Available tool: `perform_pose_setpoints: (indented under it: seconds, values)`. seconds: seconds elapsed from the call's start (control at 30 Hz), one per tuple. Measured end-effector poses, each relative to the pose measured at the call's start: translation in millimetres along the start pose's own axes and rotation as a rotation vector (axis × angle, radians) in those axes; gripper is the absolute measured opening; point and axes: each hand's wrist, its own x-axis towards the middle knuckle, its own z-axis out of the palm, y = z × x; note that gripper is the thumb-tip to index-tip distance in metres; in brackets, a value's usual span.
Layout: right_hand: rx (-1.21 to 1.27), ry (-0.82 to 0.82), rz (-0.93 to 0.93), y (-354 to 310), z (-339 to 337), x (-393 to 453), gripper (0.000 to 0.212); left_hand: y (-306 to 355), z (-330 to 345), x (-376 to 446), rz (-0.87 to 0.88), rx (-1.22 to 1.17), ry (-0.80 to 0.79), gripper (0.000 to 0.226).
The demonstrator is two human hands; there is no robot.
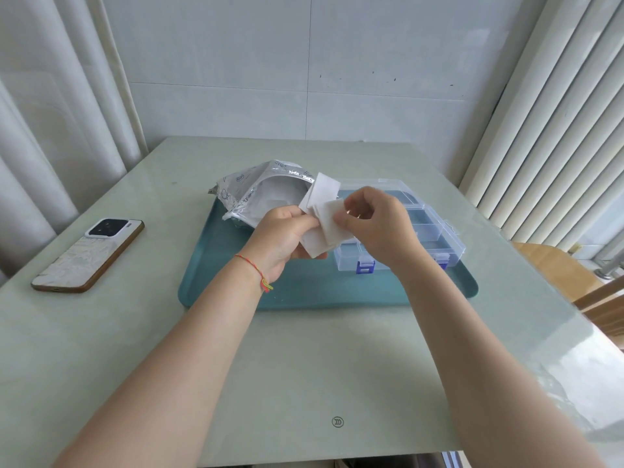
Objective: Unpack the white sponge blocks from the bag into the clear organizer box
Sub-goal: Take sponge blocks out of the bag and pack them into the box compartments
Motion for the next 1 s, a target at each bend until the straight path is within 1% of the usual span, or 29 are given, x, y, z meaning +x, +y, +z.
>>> perform_pose_setpoints:
  seconds: [0.07, 0.13, 0.17, 0.23, 0.3, 0.4, 0.53, 0.63, 0.7, 0.77, 0.87, 1.0]
  values:
    - [-0.004, -0.039, -0.034, -1.5, -0.9, -1.4, 0.02, -0.5, -0.6, -0.1, 0.008, 0.026, 0.001, 0.01]
    - [-0.041, -0.107, -0.068, -2.1, -2.6, -1.9, 0.031, -0.5, -0.4, -0.2, 0.01, 0.056, 0.004, 0.012]
    - [-0.071, -0.134, -0.079, -1.9, -3.3, -1.9, 0.032, -0.2, -0.3, -0.2, 0.009, 0.068, 0.005, 0.013]
    - [-0.115, -0.157, -0.084, -1.2, -3.4, -1.9, 0.028, 1.3, 0.3, -0.8, 0.003, 0.063, 0.008, 0.016]
    - [-0.129, -0.149, -0.082, -1.0, -2.7, -2.3, 0.025, 4.3, 1.6, -2.4, -0.01, 0.023, 0.001, 0.02]
    - [-0.132, -0.129, -0.095, -0.9, -3.6, -2.0, 0.025, 6.3, 2.7, -3.2, -0.022, -0.01, -0.01, 0.024]
    - [-0.132, -0.111, -0.103, -0.3, -2.1, -1.2, 0.021, 3.1, 3.0, -2.3, -0.045, -0.098, 0.032, 0.022]
    - [-0.073, -0.015, -0.118, -0.6, 0.7, -0.5, 0.02, 3.1, 2.1, -1.8, -0.075, -0.214, 0.057, 0.017]
    - [-0.049, 0.013, -0.13, -0.5, 2.1, -0.1, 0.02, 3.4, 1.0, -0.8, -0.077, -0.261, 0.038, 0.015]
    - [-0.021, 0.024, -0.115, -1.3, 2.4, -0.6, 0.018, 4.0, 0.8, -1.2, -0.067, -0.26, 0.011, 0.015]
    - [0.058, 0.035, -0.058, -1.6, -0.3, 0.3, 0.015, 3.6, 1.0, -0.5, -0.046, -0.241, 0.023, 0.013]
    - [0.316, 0.007, 0.071, -4.9, -6.6, 0.4, 0.011, 1.2, -2.8, 5.3, -0.033, -0.288, 0.122, 0.012]
